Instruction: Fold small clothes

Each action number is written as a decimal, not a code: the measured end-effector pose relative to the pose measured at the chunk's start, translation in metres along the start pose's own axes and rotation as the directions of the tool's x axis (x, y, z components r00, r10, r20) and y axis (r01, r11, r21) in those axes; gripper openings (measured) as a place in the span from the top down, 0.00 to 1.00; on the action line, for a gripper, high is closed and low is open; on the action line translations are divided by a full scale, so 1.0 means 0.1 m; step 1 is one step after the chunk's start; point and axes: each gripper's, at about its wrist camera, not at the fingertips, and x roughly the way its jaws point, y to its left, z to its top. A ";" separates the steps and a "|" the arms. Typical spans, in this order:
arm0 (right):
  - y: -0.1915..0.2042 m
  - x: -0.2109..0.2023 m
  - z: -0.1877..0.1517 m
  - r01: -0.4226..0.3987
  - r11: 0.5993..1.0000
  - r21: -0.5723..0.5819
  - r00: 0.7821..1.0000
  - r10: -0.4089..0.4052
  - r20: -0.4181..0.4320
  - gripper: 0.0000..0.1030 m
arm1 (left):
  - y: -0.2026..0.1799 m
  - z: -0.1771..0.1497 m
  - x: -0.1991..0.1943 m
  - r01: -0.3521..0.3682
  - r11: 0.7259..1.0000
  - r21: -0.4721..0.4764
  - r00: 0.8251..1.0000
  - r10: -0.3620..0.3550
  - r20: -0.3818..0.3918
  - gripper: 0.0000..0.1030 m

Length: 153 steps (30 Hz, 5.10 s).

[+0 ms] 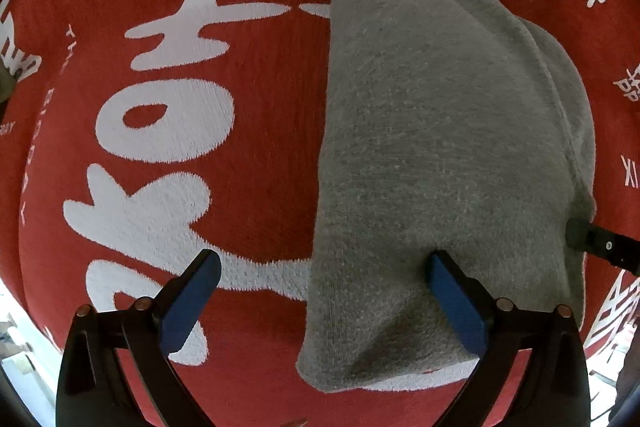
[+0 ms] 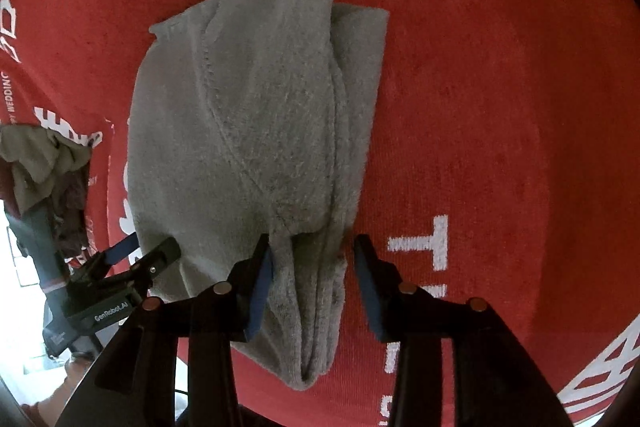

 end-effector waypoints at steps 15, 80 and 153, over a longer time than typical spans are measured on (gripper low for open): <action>-0.03 -0.30 -0.04 0.004 0.999 -0.041 1.000 -0.004 0.018 0.53 | 0.32 -0.01 -0.22 0.019 1.000 0.025 0.999 -0.019 0.026 0.00; -0.65 0.22 0.92 -0.526 0.850 0.042 0.849 0.527 -0.032 0.35 | -0.12 0.68 0.29 0.355 0.929 0.109 0.933 -0.344 -0.110 0.00; 0.59 0.18 -0.32 -0.677 0.734 0.057 0.733 0.679 -0.034 0.58 | 0.82 -0.20 -0.75 0.344 0.928 0.140 0.932 -0.356 0.067 0.42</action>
